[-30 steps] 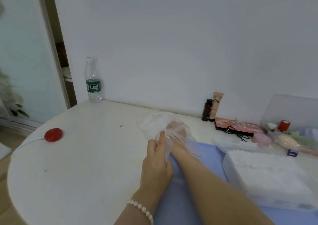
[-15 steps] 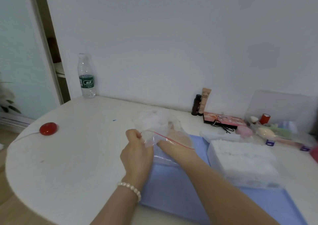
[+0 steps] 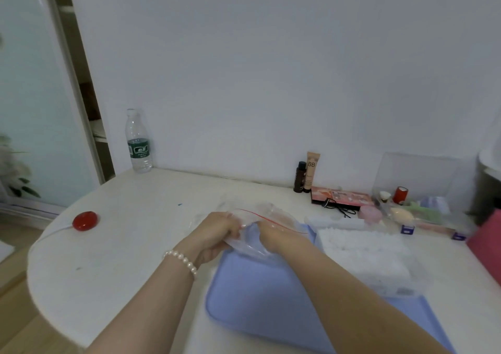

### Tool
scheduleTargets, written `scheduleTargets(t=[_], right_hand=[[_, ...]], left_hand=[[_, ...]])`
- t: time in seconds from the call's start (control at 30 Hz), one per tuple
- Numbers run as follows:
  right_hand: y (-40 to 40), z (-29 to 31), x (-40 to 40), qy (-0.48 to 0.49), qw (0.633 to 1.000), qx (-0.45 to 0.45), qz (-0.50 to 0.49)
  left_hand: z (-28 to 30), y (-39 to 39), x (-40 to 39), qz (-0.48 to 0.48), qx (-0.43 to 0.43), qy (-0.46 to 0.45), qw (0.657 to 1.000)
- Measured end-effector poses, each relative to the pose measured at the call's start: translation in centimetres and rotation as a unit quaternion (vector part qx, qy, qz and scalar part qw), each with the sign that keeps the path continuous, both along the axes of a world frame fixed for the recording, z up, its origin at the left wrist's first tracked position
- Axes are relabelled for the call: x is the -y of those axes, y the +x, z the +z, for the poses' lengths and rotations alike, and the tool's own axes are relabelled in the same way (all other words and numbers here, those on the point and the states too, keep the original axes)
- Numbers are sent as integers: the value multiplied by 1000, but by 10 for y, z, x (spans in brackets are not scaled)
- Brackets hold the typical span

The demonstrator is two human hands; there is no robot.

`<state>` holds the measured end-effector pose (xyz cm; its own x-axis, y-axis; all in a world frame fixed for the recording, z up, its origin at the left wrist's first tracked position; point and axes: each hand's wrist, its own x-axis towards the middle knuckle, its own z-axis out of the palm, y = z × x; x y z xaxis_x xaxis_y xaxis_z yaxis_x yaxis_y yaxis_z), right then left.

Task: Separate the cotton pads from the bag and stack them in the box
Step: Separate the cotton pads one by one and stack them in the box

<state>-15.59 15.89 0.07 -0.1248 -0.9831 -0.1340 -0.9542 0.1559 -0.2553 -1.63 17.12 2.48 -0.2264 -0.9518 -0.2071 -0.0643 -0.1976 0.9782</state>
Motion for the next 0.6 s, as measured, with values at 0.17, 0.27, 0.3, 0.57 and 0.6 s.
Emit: scheduleTargets(t=[0.17,0.27,0.3,0.57,0.6], right_hand=[[14,-3,3,-59,992,19,112],[31,-8,10,-63,987,56,136],[38,-3,11,-15,983,89,162],[61,9,20,-12,982,139,124],[61,11,19,3,983,130,129]], left_hand=[[-12,12,11,-29,30,-31,999],[-13,11,22,114,166,-106,974],[-11,11,23,133,270,-126,945],[-11,19,33,121,279,-98,948],[-15,18,36,118,258,-98,954]])
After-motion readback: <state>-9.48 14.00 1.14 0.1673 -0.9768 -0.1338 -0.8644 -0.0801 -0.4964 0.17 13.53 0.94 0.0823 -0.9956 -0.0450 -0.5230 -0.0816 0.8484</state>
